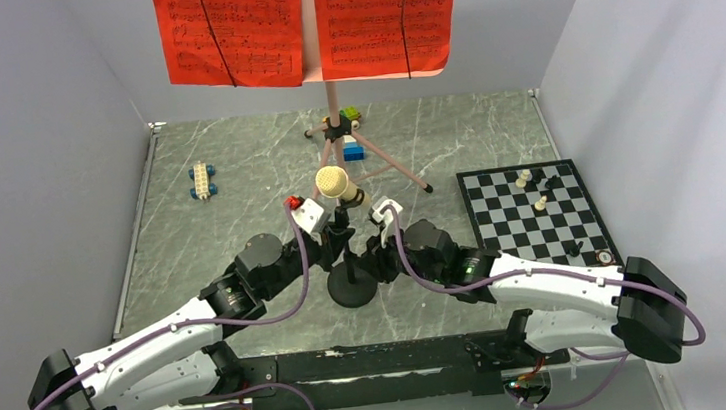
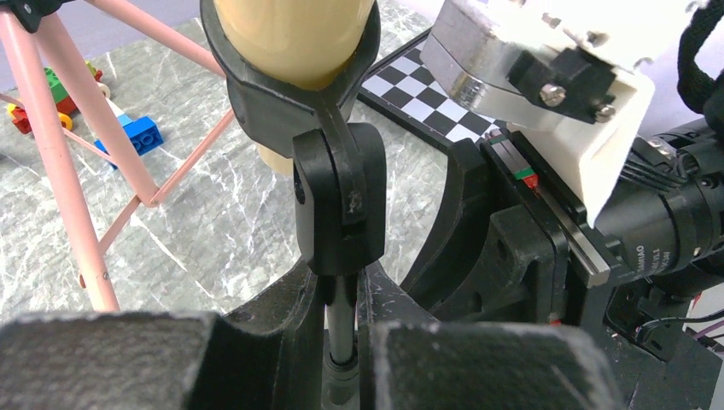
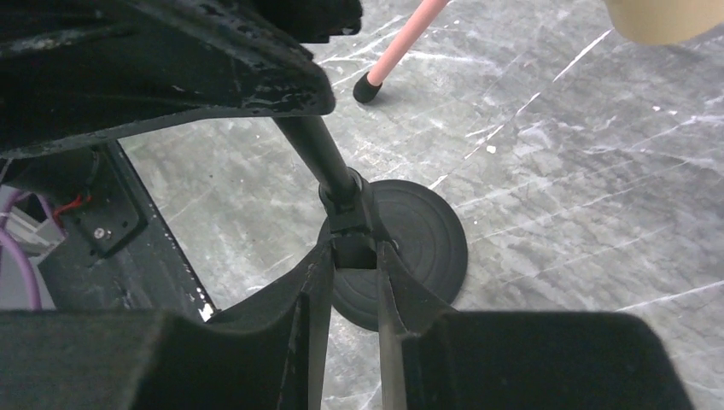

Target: Pack up the instrument practice props

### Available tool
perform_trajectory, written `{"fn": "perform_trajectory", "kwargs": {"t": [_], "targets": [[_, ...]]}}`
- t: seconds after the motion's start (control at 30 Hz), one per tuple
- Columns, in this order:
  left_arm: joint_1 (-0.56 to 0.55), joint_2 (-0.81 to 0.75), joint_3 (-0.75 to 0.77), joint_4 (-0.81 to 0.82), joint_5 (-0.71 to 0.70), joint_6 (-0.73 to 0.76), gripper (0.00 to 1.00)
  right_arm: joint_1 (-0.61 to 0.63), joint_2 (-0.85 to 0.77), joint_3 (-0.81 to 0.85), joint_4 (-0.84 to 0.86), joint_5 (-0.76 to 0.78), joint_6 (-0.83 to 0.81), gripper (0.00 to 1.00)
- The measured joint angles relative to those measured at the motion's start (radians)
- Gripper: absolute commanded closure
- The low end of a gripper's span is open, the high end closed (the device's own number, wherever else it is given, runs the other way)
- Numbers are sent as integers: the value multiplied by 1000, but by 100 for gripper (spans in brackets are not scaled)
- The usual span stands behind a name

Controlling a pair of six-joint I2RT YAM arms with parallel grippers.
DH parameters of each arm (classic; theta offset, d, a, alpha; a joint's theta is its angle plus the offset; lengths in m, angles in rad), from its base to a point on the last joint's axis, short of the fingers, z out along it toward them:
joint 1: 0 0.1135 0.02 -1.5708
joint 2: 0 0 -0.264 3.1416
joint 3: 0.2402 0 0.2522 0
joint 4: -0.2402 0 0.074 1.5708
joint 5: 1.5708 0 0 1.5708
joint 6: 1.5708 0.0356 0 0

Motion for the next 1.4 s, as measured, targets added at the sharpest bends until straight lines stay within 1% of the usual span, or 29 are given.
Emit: {"fn": "perform_trajectory", "kwargs": {"t": [0.2,0.3,0.33,0.37,0.5,0.73,0.9,1.03,1.13,1.23,1.27,1.33,1.37,1.4], "targets": [[0,5,3,0,-18,-8,100,14,13,12,-1,26,-77,83],[0,5,3,0,-28,-13,100,26,26,22,-1,48,-121,93],[0,5,3,0,-33,-14,100,32,31,26,-1,58,-138,98],[0,5,3,0,-37,-14,100,39,37,29,2,71,-156,100],[0,5,4,-4,-47,-14,100,95,60,30,27,165,-254,100],[0,15,12,-12,-51,-13,100,264,149,30,112,476,-519,100],[0,18,12,-7,-51,-13,100,339,219,29,188,639,-678,100],[0,24,12,0,-53,-14,100,392,300,24,291,782,-830,100],[0,28,10,11,-56,-17,100,412,346,23,352,853,-916,100],[0,28,2,26,-59,-24,100,417,357,23,363,874,-947,100],[0,28,0,28,-59,-26,100,417,352,24,349,872,-938,97],[-1,30,0,30,-58,-27,100,412,326,40,278,851,-885,63],[-3,31,0,31,-58,-26,100,403,304,50,224,826,-842,48],[-5,32,0,33,-58,-27,100,393,278,60,168,801,-796,39]]}}
